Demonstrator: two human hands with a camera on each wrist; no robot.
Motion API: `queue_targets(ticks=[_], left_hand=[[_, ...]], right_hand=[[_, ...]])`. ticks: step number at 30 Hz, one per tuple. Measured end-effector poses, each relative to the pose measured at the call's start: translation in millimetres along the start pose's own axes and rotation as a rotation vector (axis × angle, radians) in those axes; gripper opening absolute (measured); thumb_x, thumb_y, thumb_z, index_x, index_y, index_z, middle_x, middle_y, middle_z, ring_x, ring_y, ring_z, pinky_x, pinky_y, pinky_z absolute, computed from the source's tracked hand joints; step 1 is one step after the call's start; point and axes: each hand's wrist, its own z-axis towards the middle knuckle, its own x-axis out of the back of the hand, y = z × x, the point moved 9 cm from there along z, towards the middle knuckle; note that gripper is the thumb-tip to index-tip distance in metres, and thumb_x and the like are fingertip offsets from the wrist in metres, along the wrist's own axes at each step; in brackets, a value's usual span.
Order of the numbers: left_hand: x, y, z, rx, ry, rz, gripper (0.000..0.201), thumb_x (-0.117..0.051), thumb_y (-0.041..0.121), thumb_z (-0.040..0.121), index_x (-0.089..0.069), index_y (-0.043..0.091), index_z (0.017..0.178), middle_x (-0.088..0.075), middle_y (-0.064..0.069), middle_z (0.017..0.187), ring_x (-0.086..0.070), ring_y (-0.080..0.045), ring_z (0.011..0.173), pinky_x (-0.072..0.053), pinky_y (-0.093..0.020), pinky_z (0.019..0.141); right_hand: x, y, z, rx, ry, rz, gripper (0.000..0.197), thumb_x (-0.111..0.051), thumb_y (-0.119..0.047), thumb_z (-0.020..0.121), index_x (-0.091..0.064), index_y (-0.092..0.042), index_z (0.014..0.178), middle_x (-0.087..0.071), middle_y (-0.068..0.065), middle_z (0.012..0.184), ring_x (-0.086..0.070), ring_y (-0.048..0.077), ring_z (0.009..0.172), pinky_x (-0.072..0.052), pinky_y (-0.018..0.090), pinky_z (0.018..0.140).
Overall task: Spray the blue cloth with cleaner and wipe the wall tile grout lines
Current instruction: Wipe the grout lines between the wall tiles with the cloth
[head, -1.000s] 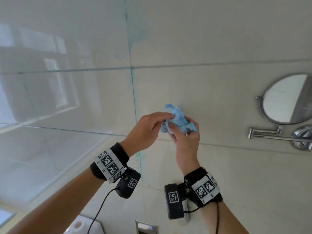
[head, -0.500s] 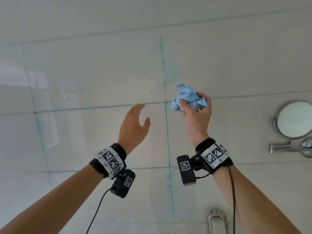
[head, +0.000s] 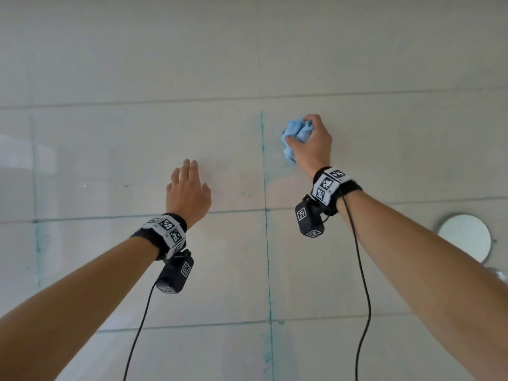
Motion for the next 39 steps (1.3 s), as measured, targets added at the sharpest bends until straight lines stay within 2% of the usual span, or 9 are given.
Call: queue_targets(ticks=[4,8,15,18,20,23,29,35,39], left_hand=[[6,4,26,-0.008,0.012,0.016,0.063,-0.043,0.022,0.106,-0.018,0.009,0.162,-0.016,-0.013,0.171,-0.018,-0.039,0.156,-0.031,-0.059,0.120],[6,3,43,-0.025,0.000,0.071,0.066,-0.040,0.013,0.103,-0.015,0.010,0.164,-0.012,-0.009,0.173,-0.014,-0.038,0.158,-0.027,-0.055,0.123],[-4,-7,57,-0.051,0.047,0.114,0.082,-0.040,-0.002,0.089,-0.011,0.010,0.165,-0.011,-0.005,0.174,-0.015,-0.029,0.159,-0.025,-0.049,0.125],[-5,-6,55,-0.047,0.056,0.123,0.083,-0.039,-0.004,0.090,-0.009,0.011,0.165,-0.009,-0.004,0.174,-0.012,-0.030,0.160,-0.026,-0.046,0.124],[-5,-5,54,-0.042,0.059,0.124,0.083,-0.039,-0.005,0.090,-0.007,0.011,0.166,-0.007,-0.004,0.174,-0.011,-0.030,0.160,-0.026,-0.045,0.123],[-6,-5,52,-0.038,0.063,0.112,0.085,-0.039,-0.006,0.090,-0.006,0.013,0.166,-0.006,-0.002,0.175,-0.010,-0.029,0.160,-0.027,-0.044,0.123],[-8,-8,46,-0.050,0.066,0.098,0.088,-0.039,-0.006,0.089,-0.003,0.015,0.166,-0.004,0.000,0.175,-0.008,-0.027,0.161,-0.026,-0.044,0.124],[-6,-10,45,-0.059,0.045,0.093,0.089,-0.039,-0.006,0.089,-0.003,0.016,0.167,-0.003,0.000,0.175,-0.007,-0.026,0.161,-0.024,-0.042,0.124],[-6,-10,44,-0.067,0.047,0.079,0.089,-0.039,-0.008,0.089,-0.004,0.016,0.167,-0.004,0.001,0.175,-0.008,-0.026,0.161,-0.025,-0.041,0.124]], right_hand=[[-28,-2,19,0.058,-0.017,-0.186,0.027,-0.072,-0.007,0.081,-0.058,-0.009,0.103,-0.065,0.009,0.104,-0.063,0.028,0.095,-0.052,0.037,0.079],[-51,-19,30,0.161,-0.048,-0.424,0.022,-0.063,-0.003,0.089,-0.057,-0.011,0.109,-0.064,0.010,0.110,-0.060,0.035,0.102,-0.052,0.047,0.080],[-79,-83,66,0.417,-0.127,-0.532,0.028,-0.048,0.012,0.077,-0.046,-0.015,0.084,-0.060,0.004,0.079,-0.060,0.029,0.080,-0.041,0.034,0.073],[-91,-98,73,0.473,-0.136,-0.586,0.029,-0.048,0.011,0.080,-0.047,-0.017,0.083,-0.066,0.010,0.085,-0.055,0.026,0.079,-0.035,0.025,0.075],[-103,-91,70,0.485,-0.145,-0.562,0.034,-0.050,0.009,0.083,-0.047,-0.025,0.082,-0.067,0.014,0.091,-0.055,0.028,0.081,-0.042,0.023,0.077],[-107,-73,46,0.524,-0.118,-0.588,0.030,-0.053,0.009,0.082,-0.055,-0.021,0.085,-0.068,0.006,0.092,-0.055,0.031,0.091,-0.053,0.042,0.081],[-112,-59,-6,0.707,-0.311,-0.668,0.021,-0.060,0.005,0.089,-0.063,-0.012,0.101,-0.068,0.004,0.111,-0.052,0.031,0.104,-0.035,0.037,0.063],[-107,-77,49,0.534,-0.211,-0.640,0.028,-0.047,0.007,0.076,-0.049,-0.021,0.081,-0.053,-0.001,0.084,-0.056,0.032,0.093,-0.044,0.043,0.067],[-114,-79,37,0.476,-0.142,-0.660,0.024,-0.055,0.008,0.083,-0.060,-0.013,0.091,-0.066,0.007,0.093,-0.054,0.031,0.101,-0.048,0.044,0.072]])
